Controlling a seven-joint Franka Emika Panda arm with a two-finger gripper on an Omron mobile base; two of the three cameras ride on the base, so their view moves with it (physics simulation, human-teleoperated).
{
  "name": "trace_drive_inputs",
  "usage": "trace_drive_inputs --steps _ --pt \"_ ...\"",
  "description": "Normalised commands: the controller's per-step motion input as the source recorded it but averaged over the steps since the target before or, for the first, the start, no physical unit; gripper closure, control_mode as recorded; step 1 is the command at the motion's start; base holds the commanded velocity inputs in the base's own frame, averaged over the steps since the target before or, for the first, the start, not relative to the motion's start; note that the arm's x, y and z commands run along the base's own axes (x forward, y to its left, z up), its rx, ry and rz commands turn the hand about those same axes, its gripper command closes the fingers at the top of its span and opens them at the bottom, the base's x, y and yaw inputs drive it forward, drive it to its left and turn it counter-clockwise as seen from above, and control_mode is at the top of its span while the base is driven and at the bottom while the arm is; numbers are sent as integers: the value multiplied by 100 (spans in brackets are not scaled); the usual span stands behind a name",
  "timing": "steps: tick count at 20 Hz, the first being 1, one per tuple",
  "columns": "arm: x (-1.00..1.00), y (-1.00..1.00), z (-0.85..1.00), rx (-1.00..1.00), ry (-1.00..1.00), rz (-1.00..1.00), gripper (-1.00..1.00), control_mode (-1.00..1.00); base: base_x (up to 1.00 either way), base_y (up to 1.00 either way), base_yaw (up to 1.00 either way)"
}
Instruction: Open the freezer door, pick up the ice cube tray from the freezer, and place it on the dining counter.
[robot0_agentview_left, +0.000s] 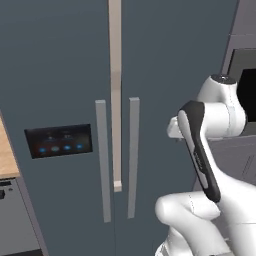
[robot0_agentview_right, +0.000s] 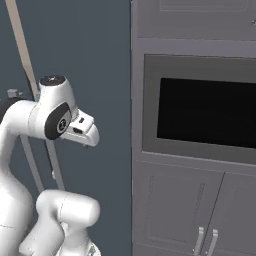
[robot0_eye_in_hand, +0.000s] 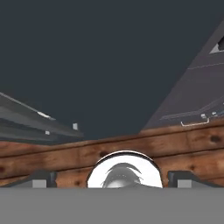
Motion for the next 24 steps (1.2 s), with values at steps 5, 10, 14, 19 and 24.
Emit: trace_drive_inputs --steps 5,10,14,19,24 --pt "-97 100 -17 -6 -13 0 -100 -100 0 0 0" --pt "-42 100 -3 -1 -13 0 -100 -100 0 0 0" --pt "-30 100 0 0 -17 0 -100 -100 0 0 0" --pt "-13 94 16 3 -35 0 -100 -100 0 0 0" --pt "5 33 10 13 -41 -2 -100 -100 0 0 0"
